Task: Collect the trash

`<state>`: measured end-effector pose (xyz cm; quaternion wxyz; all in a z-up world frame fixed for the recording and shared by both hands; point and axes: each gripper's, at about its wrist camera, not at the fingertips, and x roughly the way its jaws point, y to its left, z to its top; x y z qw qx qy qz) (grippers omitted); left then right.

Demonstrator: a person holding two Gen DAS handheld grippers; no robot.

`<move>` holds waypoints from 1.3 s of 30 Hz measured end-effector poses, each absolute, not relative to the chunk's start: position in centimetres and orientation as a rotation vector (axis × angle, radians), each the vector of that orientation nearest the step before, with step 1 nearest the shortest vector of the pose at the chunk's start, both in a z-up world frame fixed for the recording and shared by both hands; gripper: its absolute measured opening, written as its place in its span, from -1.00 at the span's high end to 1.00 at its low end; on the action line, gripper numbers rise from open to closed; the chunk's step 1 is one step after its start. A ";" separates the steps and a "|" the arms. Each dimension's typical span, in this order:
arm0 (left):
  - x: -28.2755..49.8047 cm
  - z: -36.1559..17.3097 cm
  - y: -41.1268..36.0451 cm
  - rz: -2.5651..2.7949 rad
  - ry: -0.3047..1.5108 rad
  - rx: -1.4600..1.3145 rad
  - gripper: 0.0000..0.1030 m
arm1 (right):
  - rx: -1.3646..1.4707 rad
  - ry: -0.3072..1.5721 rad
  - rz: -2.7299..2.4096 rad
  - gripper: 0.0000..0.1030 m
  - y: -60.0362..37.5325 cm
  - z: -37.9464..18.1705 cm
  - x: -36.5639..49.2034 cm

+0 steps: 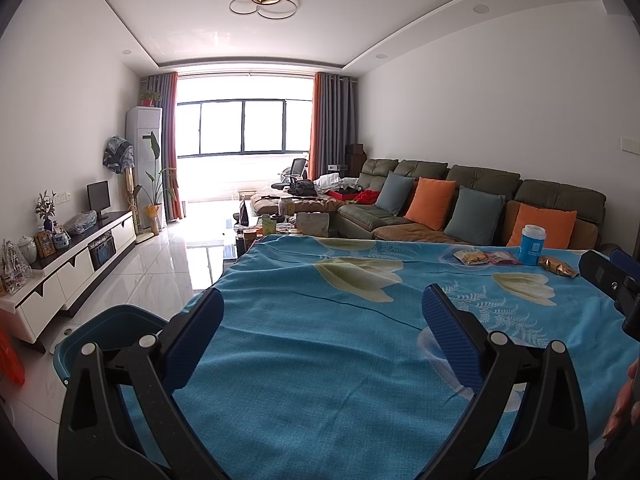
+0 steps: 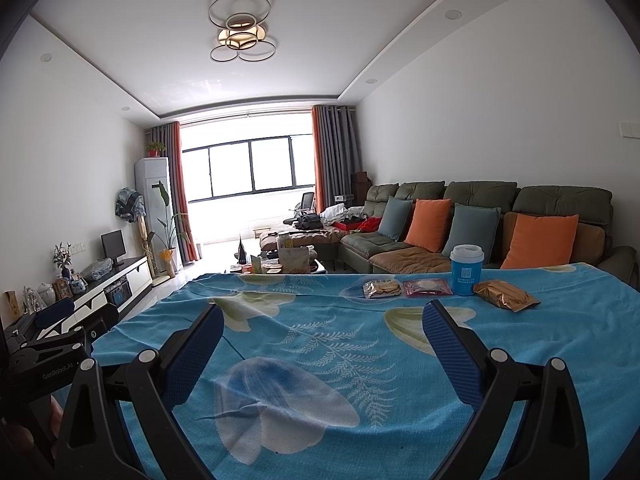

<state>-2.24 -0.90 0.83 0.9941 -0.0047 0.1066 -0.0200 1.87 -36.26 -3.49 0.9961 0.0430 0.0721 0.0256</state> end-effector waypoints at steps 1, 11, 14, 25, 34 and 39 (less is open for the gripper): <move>-2.2 0.8 -0.9 -0.039 0.213 -0.009 -0.89 | 0.087 0.144 0.052 -0.87 -36.3 -3.5 1.8; -2.2 0.8 -1.0 -0.039 0.214 -0.007 -0.89 | 0.086 0.143 0.049 -0.87 -36.2 -3.7 1.9; -2.2 0.8 -1.0 -0.040 0.214 -0.006 -0.89 | 0.086 0.143 0.049 -0.87 -36.3 -3.7 1.9; -1.9 0.8 -1.2 -0.042 0.214 -0.002 -0.89 | 0.081 0.142 0.046 -0.87 -36.2 -3.7 1.9; -0.5 1.0 -1.0 -0.112 0.295 -0.025 -0.89 | 0.083 0.163 0.035 -0.87 -36.8 -3.7 2.7; 4.1 0.7 -0.9 -0.155 0.479 -0.021 -0.89 | 0.063 0.269 0.011 -0.87 -38.9 -3.8 4.8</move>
